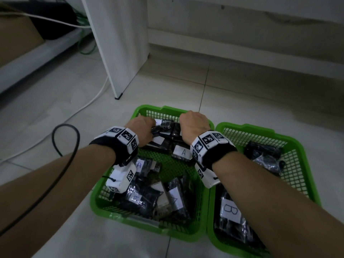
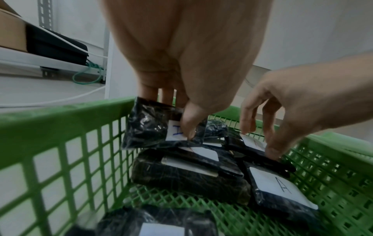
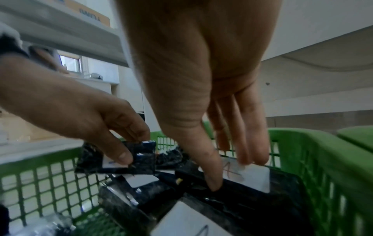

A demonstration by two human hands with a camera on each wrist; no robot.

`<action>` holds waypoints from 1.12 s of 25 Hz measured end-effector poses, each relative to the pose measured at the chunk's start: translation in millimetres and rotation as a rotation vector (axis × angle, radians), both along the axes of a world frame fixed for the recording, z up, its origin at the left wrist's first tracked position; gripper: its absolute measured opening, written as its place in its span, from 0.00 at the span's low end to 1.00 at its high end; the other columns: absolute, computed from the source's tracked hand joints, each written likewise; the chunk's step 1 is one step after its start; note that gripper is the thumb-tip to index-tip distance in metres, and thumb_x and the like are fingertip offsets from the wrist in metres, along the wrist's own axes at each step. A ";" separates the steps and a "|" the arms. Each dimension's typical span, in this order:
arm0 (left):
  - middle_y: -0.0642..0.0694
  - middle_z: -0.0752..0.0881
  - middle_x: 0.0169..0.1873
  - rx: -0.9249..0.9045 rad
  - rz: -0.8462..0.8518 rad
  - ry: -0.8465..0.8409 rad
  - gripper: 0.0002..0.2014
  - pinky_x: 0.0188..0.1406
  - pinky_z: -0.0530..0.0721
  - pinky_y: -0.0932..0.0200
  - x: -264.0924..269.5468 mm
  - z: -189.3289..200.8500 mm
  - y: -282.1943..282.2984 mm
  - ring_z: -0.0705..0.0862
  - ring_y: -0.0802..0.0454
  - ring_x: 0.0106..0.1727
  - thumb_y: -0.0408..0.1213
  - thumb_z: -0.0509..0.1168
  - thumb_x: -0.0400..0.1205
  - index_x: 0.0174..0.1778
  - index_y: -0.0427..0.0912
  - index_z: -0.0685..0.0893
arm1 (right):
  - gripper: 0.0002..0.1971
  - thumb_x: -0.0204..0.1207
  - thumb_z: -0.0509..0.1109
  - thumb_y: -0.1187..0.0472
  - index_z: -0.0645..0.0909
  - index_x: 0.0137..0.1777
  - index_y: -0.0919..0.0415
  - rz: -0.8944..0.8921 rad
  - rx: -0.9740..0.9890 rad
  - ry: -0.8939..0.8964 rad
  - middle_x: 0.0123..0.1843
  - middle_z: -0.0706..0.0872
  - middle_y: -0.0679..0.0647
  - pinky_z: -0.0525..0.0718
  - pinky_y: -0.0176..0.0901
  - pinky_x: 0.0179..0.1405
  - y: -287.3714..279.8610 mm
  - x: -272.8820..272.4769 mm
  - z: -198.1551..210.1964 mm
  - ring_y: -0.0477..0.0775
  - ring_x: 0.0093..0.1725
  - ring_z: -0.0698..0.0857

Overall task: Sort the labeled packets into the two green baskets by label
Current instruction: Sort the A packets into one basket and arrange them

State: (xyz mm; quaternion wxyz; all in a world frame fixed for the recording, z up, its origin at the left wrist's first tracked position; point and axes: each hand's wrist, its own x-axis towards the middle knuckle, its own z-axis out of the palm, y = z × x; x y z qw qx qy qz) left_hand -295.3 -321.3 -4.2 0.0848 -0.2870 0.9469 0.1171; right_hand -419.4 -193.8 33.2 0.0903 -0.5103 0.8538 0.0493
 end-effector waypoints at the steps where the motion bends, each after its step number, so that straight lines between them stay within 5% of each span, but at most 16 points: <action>1: 0.39 0.88 0.54 -0.006 -0.005 -0.002 0.12 0.50 0.83 0.53 -0.7 -0.5 0.1 0.86 0.39 0.56 0.38 0.67 0.81 0.59 0.41 0.85 | 0.04 0.80 0.68 0.72 0.81 0.47 0.63 0.012 0.012 -0.014 0.37 0.74 0.55 0.75 0.46 0.43 0.8 2.8 1.1 0.58 0.41 0.77; 6: 0.39 0.87 0.56 0.052 -0.022 -0.003 0.11 0.52 0.82 0.52 -0.8 6.3 -3.9 0.85 0.38 0.57 0.36 0.66 0.82 0.60 0.41 0.84 | 0.09 0.79 0.69 0.66 0.78 0.37 0.62 -0.028 0.083 -0.194 0.35 0.78 0.55 0.77 0.46 0.36 6.9 -3.6 2.8 0.59 0.40 0.82; 8: 0.39 0.86 0.58 0.087 -0.024 0.054 0.10 0.53 0.81 0.52 2.8 8.8 -7.3 0.84 0.38 0.57 0.35 0.66 0.82 0.59 0.41 0.83 | 0.04 0.75 0.75 0.62 0.87 0.43 0.62 -0.084 0.008 -0.278 0.41 0.86 0.55 0.86 0.46 0.41 12.7 -9.2 3.5 0.59 0.45 0.87; 10: 0.39 0.84 0.61 0.107 -0.035 0.113 0.11 0.54 0.80 0.52 5.1 9.4 -6.8 0.83 0.38 0.59 0.33 0.65 0.83 0.61 0.42 0.83 | 0.11 0.72 0.79 0.59 0.90 0.53 0.62 -0.157 -0.102 -0.340 0.49 0.91 0.57 0.91 0.52 0.52 21.7 -8.9 1.0 0.58 0.49 0.89; 15: 0.46 0.89 0.50 0.277 -0.096 0.262 0.13 0.55 0.81 0.56 9.4 10.9 4.2 0.86 0.50 0.51 0.33 0.75 0.77 0.55 0.44 0.84 | 0.12 0.73 0.82 0.56 0.90 0.53 0.61 -0.244 -0.252 -0.516 0.50 0.91 0.55 0.89 0.48 0.50 47.1 14.4 -11.6 0.56 0.48 0.89; 18: 0.57 0.86 0.39 0.333 -0.175 0.423 0.11 0.45 0.81 0.62 12.7 18.1 11.3 0.83 0.63 0.41 0.35 0.79 0.72 0.44 0.51 0.84 | 0.15 0.78 0.79 0.57 0.85 0.62 0.60 -0.422 -0.429 -0.906 0.51 0.92 0.59 0.93 0.51 0.41 53.8 21.6 -14.6 0.59 0.44 0.93; 21: 0.57 0.85 0.39 0.220 -0.277 0.542 0.11 0.44 0.82 0.59 15.0 24.3 22.8 0.84 0.57 0.41 0.38 0.79 0.72 0.44 0.50 0.84 | 0.13 0.82 0.75 0.58 0.87 0.60 0.67 -0.480 -0.566 -1.235 0.50 0.91 0.68 0.94 0.53 0.40 52.0 23.9 -6.9 0.62 0.42 0.93; 25: 0.56 0.88 0.50 0.209 -0.176 0.501 0.23 0.55 0.83 0.57 25.3 29.4 17.4 0.85 0.58 0.52 0.44 0.83 0.66 0.53 0.51 0.82 | 0.18 0.69 0.83 0.72 0.91 0.59 0.62 -0.409 -0.674 -1.107 0.47 0.94 0.55 0.90 0.36 0.48 52.7 16.5 -4.2 0.51 0.45 0.93; 28: 0.53 0.89 0.52 0.219 -0.093 0.491 0.29 0.57 0.85 0.57 33.7 31.1 13.6 0.86 0.58 0.51 0.40 0.85 0.63 0.60 0.50 0.83 | 0.26 0.62 0.85 0.75 0.91 0.59 0.56 -0.400 -0.705 -1.039 0.50 0.94 0.51 0.91 0.41 0.54 55.2 13.5 -6.4 0.49 0.49 0.94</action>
